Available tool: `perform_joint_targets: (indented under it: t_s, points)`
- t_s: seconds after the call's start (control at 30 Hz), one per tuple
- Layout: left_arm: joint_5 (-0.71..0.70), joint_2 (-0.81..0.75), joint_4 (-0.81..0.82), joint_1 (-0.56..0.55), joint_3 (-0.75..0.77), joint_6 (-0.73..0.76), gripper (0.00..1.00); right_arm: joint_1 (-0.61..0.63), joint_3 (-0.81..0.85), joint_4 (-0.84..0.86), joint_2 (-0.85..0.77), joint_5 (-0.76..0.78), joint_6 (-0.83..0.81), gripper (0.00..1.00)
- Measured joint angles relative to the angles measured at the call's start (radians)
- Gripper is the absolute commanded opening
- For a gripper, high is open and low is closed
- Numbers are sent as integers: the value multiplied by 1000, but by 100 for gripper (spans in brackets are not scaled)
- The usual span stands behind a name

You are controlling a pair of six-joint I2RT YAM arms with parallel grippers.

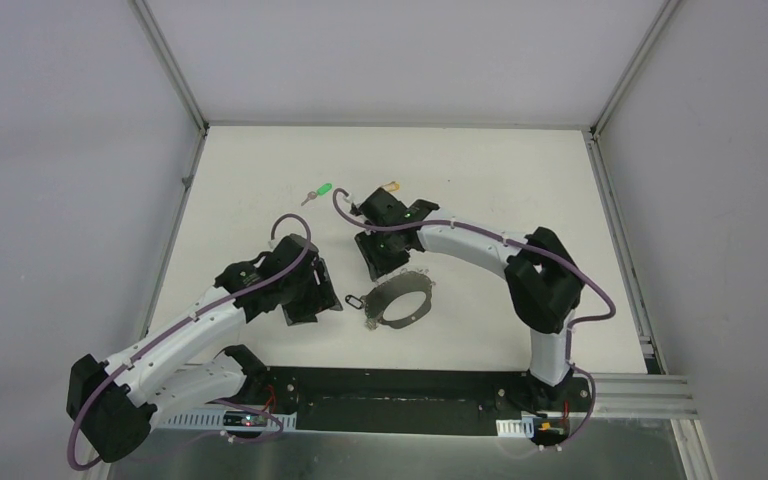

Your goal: Put the keys on the keyring

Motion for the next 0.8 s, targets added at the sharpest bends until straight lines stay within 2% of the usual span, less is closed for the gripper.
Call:
perform_joint_targets:
  t_s: [0.23, 0.67, 0.8]
  points:
    - [-6, 6, -35, 0, 13, 3, 64, 43, 105, -24, 98, 17, -2, 37]
    - [-6, 19, -57, 0, 13, 9, 63, 66, 126, -83, 140, 105, -6, 37]
    - [-6, 25, -58, 0, 13, 12, 63, 68, 126, -91, 147, 105, -8, 32]
